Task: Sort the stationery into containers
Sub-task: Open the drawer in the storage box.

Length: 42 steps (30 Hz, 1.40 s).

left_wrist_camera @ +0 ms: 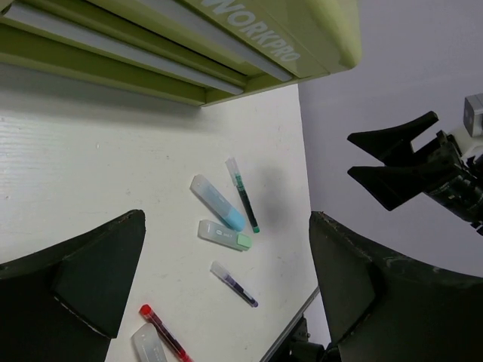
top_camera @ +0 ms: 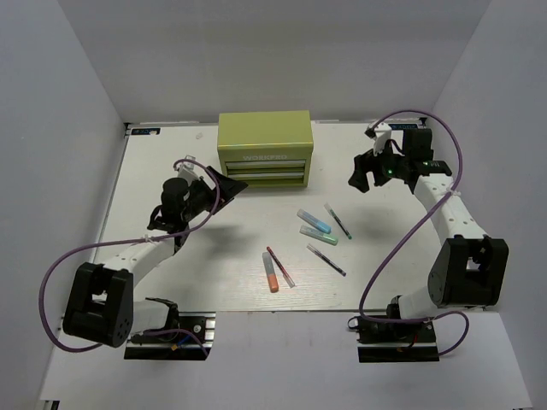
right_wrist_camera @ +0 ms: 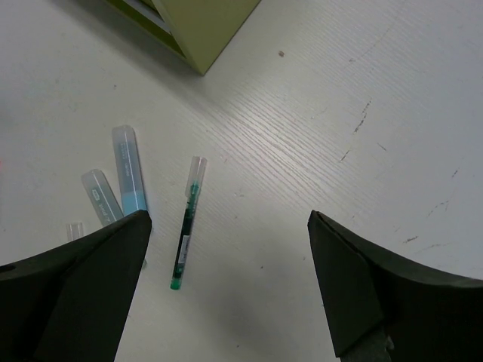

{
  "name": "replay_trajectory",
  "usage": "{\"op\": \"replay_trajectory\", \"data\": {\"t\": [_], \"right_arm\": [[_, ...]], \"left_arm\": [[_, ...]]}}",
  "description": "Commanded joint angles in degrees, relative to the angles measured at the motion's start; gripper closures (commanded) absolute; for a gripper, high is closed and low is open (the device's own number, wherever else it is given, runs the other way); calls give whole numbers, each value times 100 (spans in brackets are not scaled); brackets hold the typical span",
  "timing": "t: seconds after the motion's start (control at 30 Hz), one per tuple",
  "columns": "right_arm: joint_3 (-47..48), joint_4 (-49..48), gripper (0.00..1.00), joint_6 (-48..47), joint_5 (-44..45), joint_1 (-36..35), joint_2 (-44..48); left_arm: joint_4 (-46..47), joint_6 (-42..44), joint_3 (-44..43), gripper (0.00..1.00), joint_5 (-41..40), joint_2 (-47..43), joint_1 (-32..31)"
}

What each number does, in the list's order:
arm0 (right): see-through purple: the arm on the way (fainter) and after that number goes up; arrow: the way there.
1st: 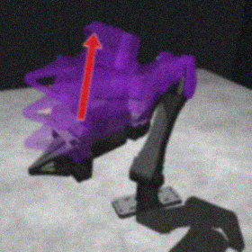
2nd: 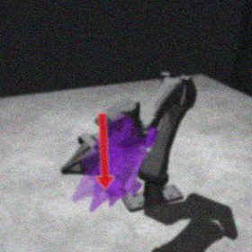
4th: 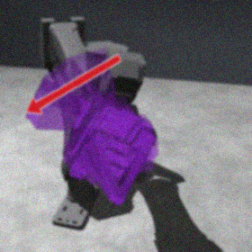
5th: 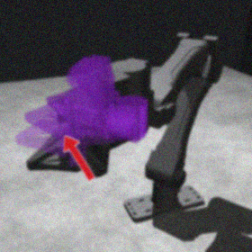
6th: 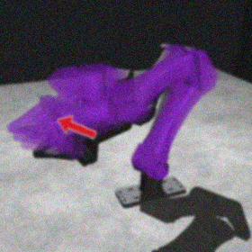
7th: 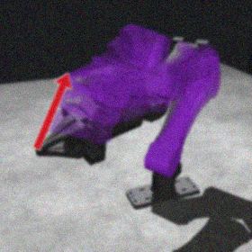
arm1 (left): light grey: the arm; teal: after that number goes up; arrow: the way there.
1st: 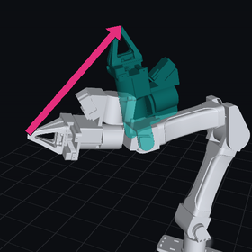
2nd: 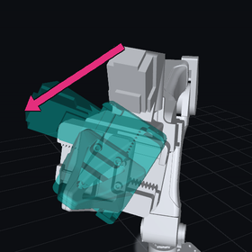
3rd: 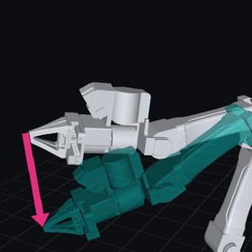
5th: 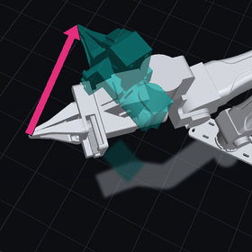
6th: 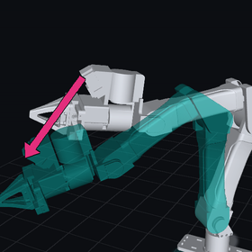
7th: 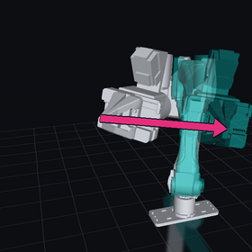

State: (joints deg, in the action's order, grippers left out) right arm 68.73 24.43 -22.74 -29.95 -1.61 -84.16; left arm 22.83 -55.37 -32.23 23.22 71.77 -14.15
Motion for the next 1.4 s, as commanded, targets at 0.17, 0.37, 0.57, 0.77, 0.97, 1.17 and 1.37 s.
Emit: {"op": "replay_trajectory", "data": {"t": [0.17, 0.37, 0.57, 0.77, 0.97, 1.17, 1.37], "right_arm": [[-211, -166, 10, -906, -616, 20, 312], [-281, -43, 10, -916, -670, 11, 242], [-501, -464, 10, -705, -195, -24, 347], [-650, -1184, 10, -1073, -572, -94, 760], [-564, -1519, 30, -1654, -696, -682, 867], [-351, -1642, 33, -1759, -555, -1235, 621], [-97, -2134, 16, -1865, -125, -1798, 383]], "left_arm": [[-147, 62, -530, 0, -292, 391, -280], [-253, 115, -530, 0, -450, 443, -395], [-253, 167, -530, 0, -696, 443, -510], [-77, -70, -592, 0, -1266, 689, -685], [283, -464, -644, 5, -1803, 988, -852], [494, -632, -706, 11, -2259, 1111, -967], [1310, -992, -644, 22, -2919, 1305, -1159]]}}
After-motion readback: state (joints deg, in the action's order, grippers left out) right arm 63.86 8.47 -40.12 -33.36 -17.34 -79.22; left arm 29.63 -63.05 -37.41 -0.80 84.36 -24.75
